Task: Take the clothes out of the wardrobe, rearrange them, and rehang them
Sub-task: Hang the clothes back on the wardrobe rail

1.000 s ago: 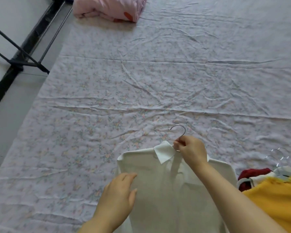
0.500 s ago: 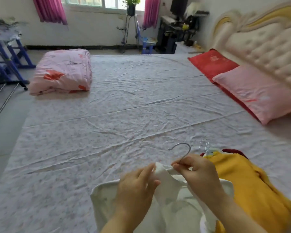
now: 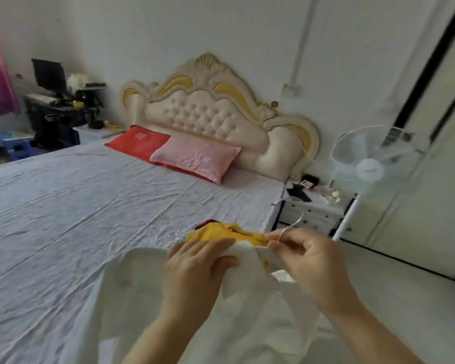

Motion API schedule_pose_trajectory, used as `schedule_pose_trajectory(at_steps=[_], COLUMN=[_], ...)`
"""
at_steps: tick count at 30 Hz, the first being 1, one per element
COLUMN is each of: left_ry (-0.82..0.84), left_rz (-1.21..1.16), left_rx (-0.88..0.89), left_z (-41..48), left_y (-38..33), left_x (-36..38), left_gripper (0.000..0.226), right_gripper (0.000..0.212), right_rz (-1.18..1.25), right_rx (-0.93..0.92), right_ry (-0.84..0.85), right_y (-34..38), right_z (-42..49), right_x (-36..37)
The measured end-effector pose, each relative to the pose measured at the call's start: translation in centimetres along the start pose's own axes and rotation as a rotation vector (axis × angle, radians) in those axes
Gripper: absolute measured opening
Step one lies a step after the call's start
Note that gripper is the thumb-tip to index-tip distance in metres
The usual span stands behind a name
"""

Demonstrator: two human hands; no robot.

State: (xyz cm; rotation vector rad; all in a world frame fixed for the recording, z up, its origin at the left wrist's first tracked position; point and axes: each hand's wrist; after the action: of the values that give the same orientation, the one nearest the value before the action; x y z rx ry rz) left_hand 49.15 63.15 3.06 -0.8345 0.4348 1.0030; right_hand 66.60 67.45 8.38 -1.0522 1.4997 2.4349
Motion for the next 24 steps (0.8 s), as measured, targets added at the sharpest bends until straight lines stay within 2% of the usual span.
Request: schedule_pose_trajectory(at_steps=[3,8,13,19,24], left_ry=[0.065,0.201,0.339,0.514,0.726], left_rz=[-0.121,-0.358,-0.609,-0.848,-1.069], left_rx=[0.163,0.393,0.592,0.799,0.923], left_z=[2.1,0.9,-4.8,-13.1,-18.6], left_y=[-7.6,-22.5,-38.2,-53.6,-63.5], left_x=[2.9,8.6,11.8,13.1,12.5], left_gripper=[0.027,0.026,0.027,0.03,0.033], right_gripper=[0.014,0.044,0.031,0.035,0.037], right_rz=[-0.129,-0.594,-0.814,-1.057,-1.248], right_rx=[0.083,0.289,0.486,0.807,1.082], right_ry=[-0.171,-0.45,-0.654,-0.737,-0.825], right_y=[-1.5,-3.4,-2.1,2.4,7.0], right_z=[-6.2,-21.9,-38.7,-55.7,-65.2], right_x=[-6.9,-16.1,-21.9,-25.8,-26.8])
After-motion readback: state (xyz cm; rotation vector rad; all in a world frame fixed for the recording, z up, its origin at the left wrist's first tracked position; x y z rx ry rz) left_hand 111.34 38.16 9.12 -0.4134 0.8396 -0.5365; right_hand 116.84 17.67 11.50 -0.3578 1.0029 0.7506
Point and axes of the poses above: each hand's wrist, its own z-axis towards the middle knuckle, its own x-axis out of the palm, y = z × x, and after that the axes turned 15 degrees about y, right-handed
